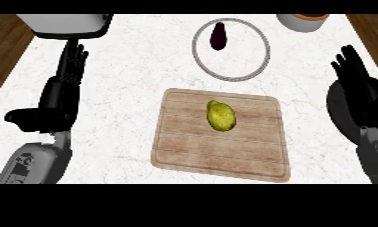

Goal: Pick the pear from the cutting board and place it in the pan

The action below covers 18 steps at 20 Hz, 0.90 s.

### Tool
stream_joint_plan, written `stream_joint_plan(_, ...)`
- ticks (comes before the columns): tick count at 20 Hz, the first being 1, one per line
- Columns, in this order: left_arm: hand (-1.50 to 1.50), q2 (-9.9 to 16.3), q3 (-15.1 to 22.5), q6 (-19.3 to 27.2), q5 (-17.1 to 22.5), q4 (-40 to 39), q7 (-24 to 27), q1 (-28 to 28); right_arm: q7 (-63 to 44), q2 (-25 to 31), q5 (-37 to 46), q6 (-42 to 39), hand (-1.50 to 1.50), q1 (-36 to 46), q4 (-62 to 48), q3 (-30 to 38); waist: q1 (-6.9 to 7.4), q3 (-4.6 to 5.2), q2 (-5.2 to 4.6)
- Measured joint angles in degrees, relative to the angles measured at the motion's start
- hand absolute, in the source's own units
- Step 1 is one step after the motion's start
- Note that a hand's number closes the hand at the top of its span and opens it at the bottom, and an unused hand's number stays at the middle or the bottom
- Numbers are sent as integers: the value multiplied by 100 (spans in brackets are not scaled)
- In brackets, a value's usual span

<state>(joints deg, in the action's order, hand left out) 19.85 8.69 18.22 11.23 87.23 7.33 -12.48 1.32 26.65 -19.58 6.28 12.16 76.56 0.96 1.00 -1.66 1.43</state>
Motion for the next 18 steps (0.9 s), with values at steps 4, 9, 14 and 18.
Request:
stream_joint_plan(4,0,-146,295,-313,162,-56,-268,9,88,-475,-277,-711,150,600,64,-505,201,90,-144)
stream_joint_plan(9,0,-473,832,-844,554,-248,-813,119,658,-672,236,-1458,-150,1520,129,-1299,462,152,-263)
stream_joint_plan(14,0,-562,995,-1195,892,-300,-1194,274,2096,-1269,315,-1914,-150,1912,-976,-1333,399,146,-292)
stream_joint_plan(18,0,-612,988,-1259,1030,-281,-1374,329,2705,-1124,740,-2633,-150,2458,-1632,-1623,296,154,-253)
